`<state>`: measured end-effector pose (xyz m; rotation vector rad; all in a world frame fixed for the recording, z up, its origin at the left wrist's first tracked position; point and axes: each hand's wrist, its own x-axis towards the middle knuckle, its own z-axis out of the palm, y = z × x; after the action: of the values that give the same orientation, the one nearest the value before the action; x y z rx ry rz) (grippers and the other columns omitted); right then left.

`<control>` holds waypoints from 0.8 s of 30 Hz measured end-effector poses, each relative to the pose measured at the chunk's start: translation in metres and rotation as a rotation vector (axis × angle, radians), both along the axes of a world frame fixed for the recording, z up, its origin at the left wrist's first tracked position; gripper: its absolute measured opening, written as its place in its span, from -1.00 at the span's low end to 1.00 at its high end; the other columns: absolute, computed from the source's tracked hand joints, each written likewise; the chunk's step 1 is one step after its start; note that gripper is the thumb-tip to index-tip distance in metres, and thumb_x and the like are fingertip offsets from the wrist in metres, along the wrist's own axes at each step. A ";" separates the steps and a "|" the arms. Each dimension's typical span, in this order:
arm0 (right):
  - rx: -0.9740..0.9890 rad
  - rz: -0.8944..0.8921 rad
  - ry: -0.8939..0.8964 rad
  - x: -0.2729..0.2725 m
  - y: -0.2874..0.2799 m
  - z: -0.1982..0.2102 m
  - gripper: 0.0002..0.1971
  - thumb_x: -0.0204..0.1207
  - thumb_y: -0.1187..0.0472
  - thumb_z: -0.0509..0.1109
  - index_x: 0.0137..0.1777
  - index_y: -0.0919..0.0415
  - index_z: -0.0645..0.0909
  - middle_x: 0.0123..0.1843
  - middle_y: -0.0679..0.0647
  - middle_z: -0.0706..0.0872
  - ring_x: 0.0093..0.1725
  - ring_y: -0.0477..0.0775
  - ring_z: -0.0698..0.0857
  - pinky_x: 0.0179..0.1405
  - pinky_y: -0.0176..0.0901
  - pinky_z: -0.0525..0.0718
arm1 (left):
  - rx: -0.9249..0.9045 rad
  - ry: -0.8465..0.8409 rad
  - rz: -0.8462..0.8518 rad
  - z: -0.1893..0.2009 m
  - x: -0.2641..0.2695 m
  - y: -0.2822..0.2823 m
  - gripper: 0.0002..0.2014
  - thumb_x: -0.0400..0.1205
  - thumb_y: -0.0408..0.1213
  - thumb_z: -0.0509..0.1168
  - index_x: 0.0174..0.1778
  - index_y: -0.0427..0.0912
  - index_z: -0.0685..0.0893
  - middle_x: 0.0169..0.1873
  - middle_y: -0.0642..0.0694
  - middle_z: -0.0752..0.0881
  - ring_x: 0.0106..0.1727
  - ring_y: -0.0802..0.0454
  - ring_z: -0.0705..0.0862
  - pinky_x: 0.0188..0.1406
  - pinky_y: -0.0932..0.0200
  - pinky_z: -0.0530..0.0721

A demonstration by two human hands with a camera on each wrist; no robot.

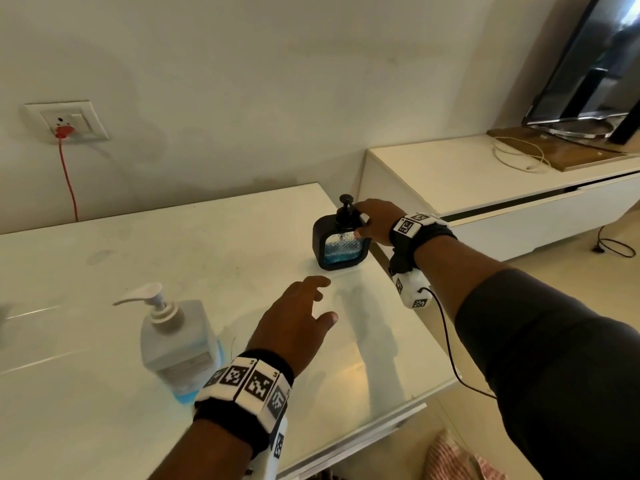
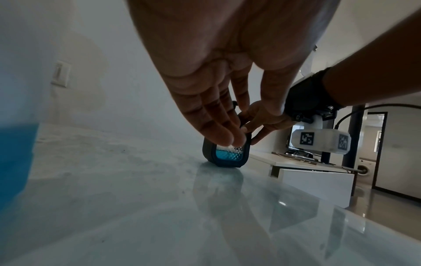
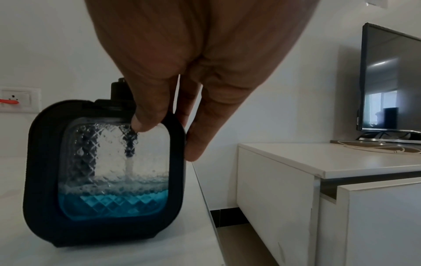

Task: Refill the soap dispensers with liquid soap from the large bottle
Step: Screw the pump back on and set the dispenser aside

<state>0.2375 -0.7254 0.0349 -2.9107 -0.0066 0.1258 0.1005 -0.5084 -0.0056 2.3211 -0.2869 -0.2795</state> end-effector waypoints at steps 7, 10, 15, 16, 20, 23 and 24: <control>0.005 -0.005 -0.023 0.001 0.001 -0.004 -0.52 0.61 0.29 0.43 0.52 0.23 0.49 0.40 0.25 0.63 0.39 0.30 0.57 0.36 0.04 0.47 | 0.008 0.011 -0.010 -0.010 -0.011 0.005 -0.50 0.75 -0.05 0.38 0.59 0.23 0.40 0.25 0.25 0.53 -0.02 0.26 0.63 0.20 0.23 0.62; 0.025 -0.019 -0.022 0.002 0.000 -0.006 -0.47 0.55 0.29 0.49 0.51 0.20 0.49 0.42 0.22 0.62 0.41 0.29 0.56 0.36 0.05 0.47 | -0.008 0.020 0.000 -0.013 -0.013 0.009 -0.50 0.74 -0.05 0.39 0.58 0.25 0.40 0.27 0.25 0.55 -0.01 0.28 0.64 0.21 0.22 0.62; 0.068 -0.039 -0.008 0.001 -0.005 -0.009 -0.50 0.50 0.33 0.51 0.45 0.20 0.53 0.34 0.21 0.66 0.32 0.28 0.60 0.16 -0.07 0.49 | -0.003 0.023 -0.003 -0.016 -0.015 0.008 -0.51 0.75 -0.05 0.38 0.58 0.24 0.40 0.26 0.24 0.53 0.02 0.24 0.64 0.24 0.19 0.64; 0.072 -0.038 -0.012 0.002 -0.005 -0.009 -0.50 0.50 0.33 0.51 0.44 0.20 0.53 0.33 0.20 0.67 0.31 0.28 0.61 0.13 -0.09 0.47 | -0.001 0.021 -0.004 -0.016 -0.015 0.008 -0.51 0.75 -0.04 0.37 0.58 0.23 0.40 0.26 0.24 0.53 0.03 0.23 0.64 0.23 0.19 0.64; 0.094 -0.047 -0.039 0.004 -0.006 -0.011 -0.50 0.46 0.31 0.56 0.39 0.14 0.56 0.28 0.16 0.70 0.27 0.25 0.64 0.09 -0.10 0.50 | 0.017 0.020 -0.009 -0.020 -0.014 0.007 -0.52 0.75 -0.04 0.37 0.57 0.24 0.40 0.24 0.25 0.51 0.02 0.24 0.63 0.23 0.20 0.65; 0.123 -0.048 -0.051 0.009 -0.006 -0.012 -0.48 0.43 0.30 0.58 0.39 0.12 0.58 0.27 0.15 0.71 0.24 0.25 0.66 0.12 -0.07 0.55 | 0.022 0.024 -0.025 -0.022 -0.012 0.008 -0.53 0.75 -0.03 0.36 0.57 0.23 0.41 0.27 0.25 0.53 0.01 0.24 0.63 0.22 0.22 0.63; 0.122 -0.042 -0.054 0.012 -0.004 -0.012 -0.48 0.44 0.31 0.58 0.40 0.12 0.57 0.27 0.15 0.71 0.25 0.25 0.66 0.12 -0.06 0.55 | 0.023 0.022 -0.027 -0.023 -0.011 0.008 -0.53 0.75 -0.03 0.36 0.57 0.23 0.42 0.28 0.24 0.54 -0.01 0.25 0.62 0.21 0.23 0.63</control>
<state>0.2493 -0.7297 0.0228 -2.7899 0.0364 0.0382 0.0896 -0.5001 -0.0283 2.3366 -0.3063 -0.3226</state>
